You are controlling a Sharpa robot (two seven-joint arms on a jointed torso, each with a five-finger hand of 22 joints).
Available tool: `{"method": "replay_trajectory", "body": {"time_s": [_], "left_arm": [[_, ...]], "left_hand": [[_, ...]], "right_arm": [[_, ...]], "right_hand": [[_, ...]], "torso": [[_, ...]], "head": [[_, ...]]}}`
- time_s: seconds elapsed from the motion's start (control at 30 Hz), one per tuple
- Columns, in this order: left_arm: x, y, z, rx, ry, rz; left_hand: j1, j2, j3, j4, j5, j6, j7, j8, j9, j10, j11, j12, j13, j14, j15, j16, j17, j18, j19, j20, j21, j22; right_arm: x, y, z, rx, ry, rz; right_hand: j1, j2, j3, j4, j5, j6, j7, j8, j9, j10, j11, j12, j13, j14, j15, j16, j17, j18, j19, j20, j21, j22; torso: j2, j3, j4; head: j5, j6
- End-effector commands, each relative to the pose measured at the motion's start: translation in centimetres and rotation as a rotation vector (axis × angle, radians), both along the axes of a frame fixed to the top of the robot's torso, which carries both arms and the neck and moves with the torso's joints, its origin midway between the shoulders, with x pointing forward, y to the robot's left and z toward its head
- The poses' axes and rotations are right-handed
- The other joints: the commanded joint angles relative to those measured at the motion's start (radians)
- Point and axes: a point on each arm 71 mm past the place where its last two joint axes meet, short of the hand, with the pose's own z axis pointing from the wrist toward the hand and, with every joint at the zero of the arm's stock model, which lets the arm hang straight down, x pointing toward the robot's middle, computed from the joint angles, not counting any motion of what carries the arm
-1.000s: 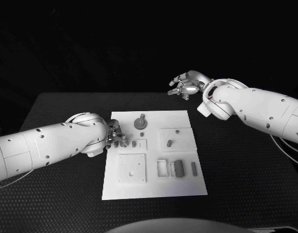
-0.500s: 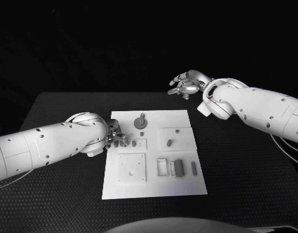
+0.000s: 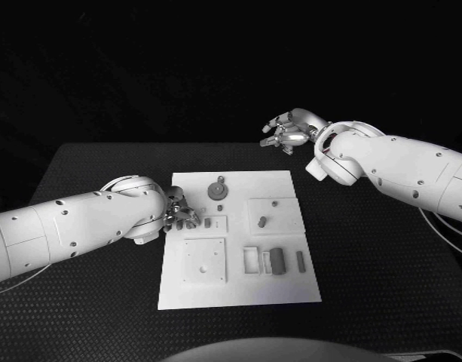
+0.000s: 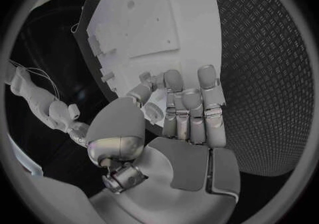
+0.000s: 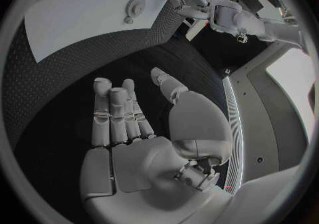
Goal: Assemble the parts on the task board
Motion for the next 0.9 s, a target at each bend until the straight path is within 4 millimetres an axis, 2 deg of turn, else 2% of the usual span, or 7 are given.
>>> {"method": "replay_trajectory", "body": {"time_s": [0.03, 0.07, 0.1, 0.53, 0.7, 0.9], "left_arm": [[-0.27, -0.1, -0.39, 0.003, 0.02, -0.015], [-0.25, -0.08, -0.39, 0.003, 0.019, -0.014], [-0.24, -0.06, -0.39, 0.003, 0.019, -0.013], [-0.19, 0.1, -0.41, 0.006, 0.021, -0.011], [-0.21, 0.13, -0.44, 0.009, 0.026, -0.014], [-0.13, 0.28, -0.44, 0.012, 0.024, -0.01]], "left_hand": [[0.001, -0.004, 0.002, 0.005, -0.003, -0.002, 0.004, -0.002, -0.001, -0.005, -0.004, 0.006, -0.001, -0.008, -0.003, 0.004, -0.002, -0.008, -0.002, -0.002, 0.004, 0.023], [0.002, -0.003, 0.003, 0.005, -0.002, -0.002, 0.004, -0.002, -0.001, -0.004, -0.005, 0.006, -0.001, -0.007, -0.003, 0.004, -0.001, -0.008, -0.002, -0.002, 0.004, 0.023], [0.017, 0.011, 0.01, -0.005, 0.0, 0.0, 0.003, 0.0, 0.0, -0.002, -0.006, 0.008, 0.0, -0.006, -0.004, 0.006, -0.001, -0.007, -0.001, -0.003, 0.006, 0.024], [0.052, 0.058, 0.012, -0.07, 0.017, 0.006, 0.002, 0.003, 0.004, 0.001, -0.007, 0.016, -0.001, -0.004, -0.004, 0.013, -0.003, -0.007, -0.002, -0.002, 0.018, 0.023], [0.065, 0.064, 0.017, -0.09, 0.026, 0.009, 0.001, 0.004, 0.004, 0.003, -0.007, 0.019, 0.0, -0.003, -0.005, 0.016, -0.003, -0.007, -0.001, -0.003, 0.021, 0.023], [0.079, 0.071, 0.024, -0.102, 0.028, 0.01, 0.0, 0.004, 0.005, 0.003, -0.007, 0.021, 0.0, -0.003, -0.005, 0.017, -0.003, -0.007, 0.0, -0.003, 0.023, 0.023]], "right_arm": [[-0.03, 0.01, -0.03, -0.001, 0.004, 0.009], [-0.04, 0.0, -0.04, -0.002, 0.005, 0.009], [-0.03, -0.01, -0.04, -0.002, 0.005, 0.009], [-0.04, 0.0, -0.06, -0.002, 0.008, 0.011], [-0.06, 0.01, -0.12, -0.003, 0.011, 0.013], [-0.07, 0.04, -0.14, -0.003, 0.011, 0.014]], "right_hand": [[-0.007, 0.004, -0.002, 0.003, 0.003, -0.001, 0.04, 0.006, -0.001, -0.007, -0.003, 0.004, -0.001, -0.007, 0.003, 0.005, -0.001, 0.057, -0.001, -0.007, -0.004, 0.017], [-0.007, 0.004, -0.002, 0.003, 0.003, -0.001, 0.04, 0.006, -0.001, -0.007, -0.003, 0.004, -0.001, -0.007, 0.003, 0.005, -0.001, 0.057, -0.001, -0.007, -0.004, 0.017], [-0.007, 0.004, -0.002, 0.003, 0.003, -0.001, 0.04, 0.006, -0.001, -0.007, -0.003, 0.004, -0.001, -0.007, 0.003, 0.005, -0.001, 0.057, -0.001, -0.007, -0.004, 0.017], [-0.007, 0.004, -0.002, 0.003, 0.003, -0.001, 0.04, 0.006, -0.002, -0.007, -0.003, 0.005, -0.002, -0.007, 0.003, 0.005, -0.001, 0.057, -0.001, -0.007, -0.004, 0.017], [-0.007, 0.004, -0.002, 0.004, 0.003, -0.001, 0.04, 0.006, -0.002, -0.007, -0.003, 0.005, -0.002, -0.007, 0.003, 0.005, -0.001, 0.057, -0.001, -0.007, -0.004, 0.017], [-0.008, 0.004, -0.002, 0.004, 0.003, -0.001, 0.04, 0.006, -0.002, -0.007, -0.003, 0.005, -0.003, -0.007, 0.003, 0.005, -0.002, 0.057, -0.001, -0.007, -0.004, 0.017]], "torso": [[0.0, 0.0001, 0.0], [0.0, 0.0002, 0.0001], [0.0, 0.0003, 0.0001], [0.0, 0.0003, 0.0002], [0.0, -0.0009, 0.0005], [0.0, -0.0005, 0.0008]], "head": [[0.0, -0.001], [0.0, -0.001], [0.0, -0.001], [0.0, -0.002], [0.0, -0.003], [0.0, -0.003]]}}
